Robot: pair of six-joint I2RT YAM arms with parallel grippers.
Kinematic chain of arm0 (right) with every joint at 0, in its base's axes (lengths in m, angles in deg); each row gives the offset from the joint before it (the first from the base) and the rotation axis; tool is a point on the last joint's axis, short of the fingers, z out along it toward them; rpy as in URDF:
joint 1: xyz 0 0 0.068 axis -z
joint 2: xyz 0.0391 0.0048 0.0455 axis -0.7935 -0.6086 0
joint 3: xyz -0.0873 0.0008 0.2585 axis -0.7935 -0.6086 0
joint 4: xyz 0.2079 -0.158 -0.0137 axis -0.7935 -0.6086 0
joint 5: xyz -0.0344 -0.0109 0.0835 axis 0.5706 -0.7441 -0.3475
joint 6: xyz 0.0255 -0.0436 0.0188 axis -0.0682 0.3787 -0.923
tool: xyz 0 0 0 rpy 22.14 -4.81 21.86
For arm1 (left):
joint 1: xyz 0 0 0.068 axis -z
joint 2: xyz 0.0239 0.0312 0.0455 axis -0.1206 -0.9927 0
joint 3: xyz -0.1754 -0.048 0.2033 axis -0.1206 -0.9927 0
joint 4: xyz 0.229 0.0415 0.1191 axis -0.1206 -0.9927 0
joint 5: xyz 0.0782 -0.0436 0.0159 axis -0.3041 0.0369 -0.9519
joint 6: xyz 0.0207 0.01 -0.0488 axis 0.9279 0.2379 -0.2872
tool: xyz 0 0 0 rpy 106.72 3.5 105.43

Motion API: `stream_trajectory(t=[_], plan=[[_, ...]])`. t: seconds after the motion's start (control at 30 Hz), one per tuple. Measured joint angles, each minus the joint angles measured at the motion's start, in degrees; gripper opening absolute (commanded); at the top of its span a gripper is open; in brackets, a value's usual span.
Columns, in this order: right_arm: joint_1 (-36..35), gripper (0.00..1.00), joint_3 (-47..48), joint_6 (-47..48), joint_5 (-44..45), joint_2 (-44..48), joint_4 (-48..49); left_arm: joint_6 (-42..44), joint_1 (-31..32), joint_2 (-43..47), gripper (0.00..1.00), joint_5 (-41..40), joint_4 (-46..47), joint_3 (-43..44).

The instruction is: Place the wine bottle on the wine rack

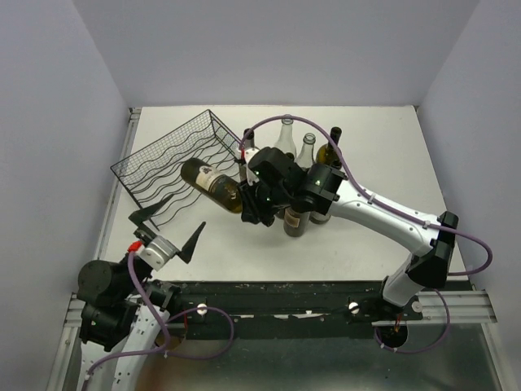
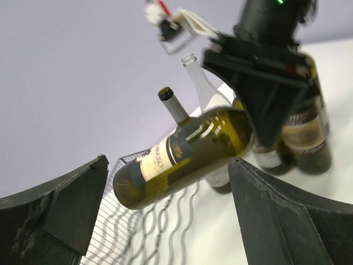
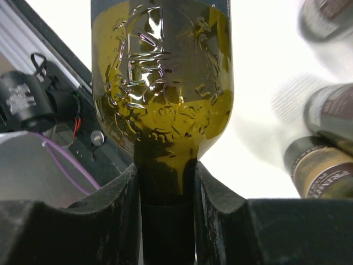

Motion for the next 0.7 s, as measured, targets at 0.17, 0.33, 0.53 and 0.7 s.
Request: stream_trajectory(t=[0.17,0.33,0.53,0.7], plan=[[-0.4,0.01,-8.1,-1.3,-4.0,2.7,1.7,-15.0,0.0,-3.1,0.99,-6.1,-7.1,9.9],[-0.8,0.01,-11.7,-2.6,-6.7,2.6,2.8,-22.1,0.0,-6.6,0.99,-6.1,-13.5,18.1],[-1.2,0.01,-11.9,-3.8,-9.3,0.0,7.7,-26.2,0.0,-12.0,0.99,-7.2,-20.7,22.1],[-2.0,0.01,-11.9,-4.5,-11.0,-4.3,11.5,-27.8,0.0,-13.5,0.99,-11.1,-24.1,22.1]])
